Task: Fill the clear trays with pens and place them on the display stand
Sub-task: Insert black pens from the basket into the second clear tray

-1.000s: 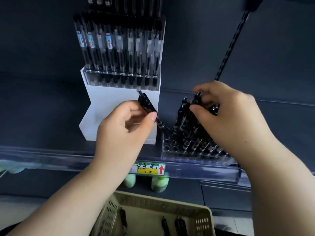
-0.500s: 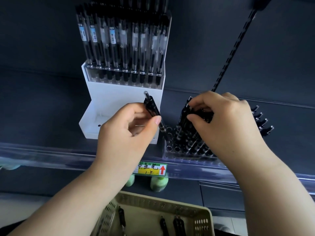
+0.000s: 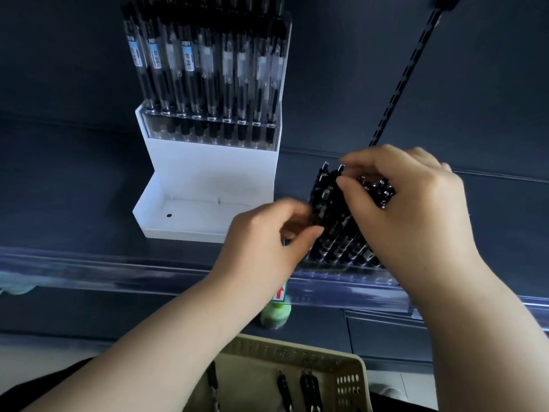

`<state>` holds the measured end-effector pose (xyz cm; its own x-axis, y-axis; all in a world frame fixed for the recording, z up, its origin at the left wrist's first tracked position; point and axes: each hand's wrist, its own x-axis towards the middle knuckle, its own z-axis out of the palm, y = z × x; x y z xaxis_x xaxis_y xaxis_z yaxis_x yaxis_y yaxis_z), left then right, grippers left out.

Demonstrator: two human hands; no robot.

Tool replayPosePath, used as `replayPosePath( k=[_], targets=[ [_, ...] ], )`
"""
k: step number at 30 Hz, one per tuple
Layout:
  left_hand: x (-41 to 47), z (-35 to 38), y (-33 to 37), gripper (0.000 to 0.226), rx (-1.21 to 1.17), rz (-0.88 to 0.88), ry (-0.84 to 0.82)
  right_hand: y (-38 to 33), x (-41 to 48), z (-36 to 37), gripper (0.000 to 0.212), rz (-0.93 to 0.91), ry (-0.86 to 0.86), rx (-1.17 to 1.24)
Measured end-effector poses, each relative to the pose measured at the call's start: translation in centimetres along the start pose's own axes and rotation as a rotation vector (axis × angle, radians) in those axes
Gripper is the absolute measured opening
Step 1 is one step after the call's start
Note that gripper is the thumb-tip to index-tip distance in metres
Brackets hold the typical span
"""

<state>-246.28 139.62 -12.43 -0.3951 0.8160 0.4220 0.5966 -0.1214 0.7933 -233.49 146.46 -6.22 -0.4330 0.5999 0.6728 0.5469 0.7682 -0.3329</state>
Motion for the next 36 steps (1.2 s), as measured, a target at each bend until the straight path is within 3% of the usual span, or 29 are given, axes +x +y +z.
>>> replayPosePath(
  k=[6,13,19,23,26,31,36],
  targets=[
    [0.2,1.1,-0.3,0.009,0.130,0.004,-0.034,0.2,-0.5,-0.1,0.014,-0.028,0.001,-0.009],
    [0.1,1.3,-0.1,0.022,0.182,-0.019,-0.025,0.3,-1.1,-0.2,0.016,-0.077,-0.021,-0.019],
    [-0.1,0.8,-0.9,0.022,0.288,-0.111,-0.134,0.1,-2.6,-0.2,0.015,-0.229,0.047,0.004],
    [-1.5,-0.8,-1.3,0.017,0.319,-0.055,-0.077,-0.6,-5.1,-0.1,0.013,-0.337,0.048,0.027],
    [-3.0,-1.9,-1.3,0.009,0.379,0.055,-0.090,-1.0,-6.8,0.4,0.014,-0.355,-0.012,0.019],
    [-6.3,-2.6,-1.8,0.016,0.597,0.191,-0.205,-1.4,-10.0,1.5,0.012,-0.323,-0.170,0.024],
    [-10.6,-2.0,-3.9,0.024,0.652,-0.010,-0.359,-2.0,-14.3,3.1,0.017,-0.080,-0.445,0.015]
  ],
)
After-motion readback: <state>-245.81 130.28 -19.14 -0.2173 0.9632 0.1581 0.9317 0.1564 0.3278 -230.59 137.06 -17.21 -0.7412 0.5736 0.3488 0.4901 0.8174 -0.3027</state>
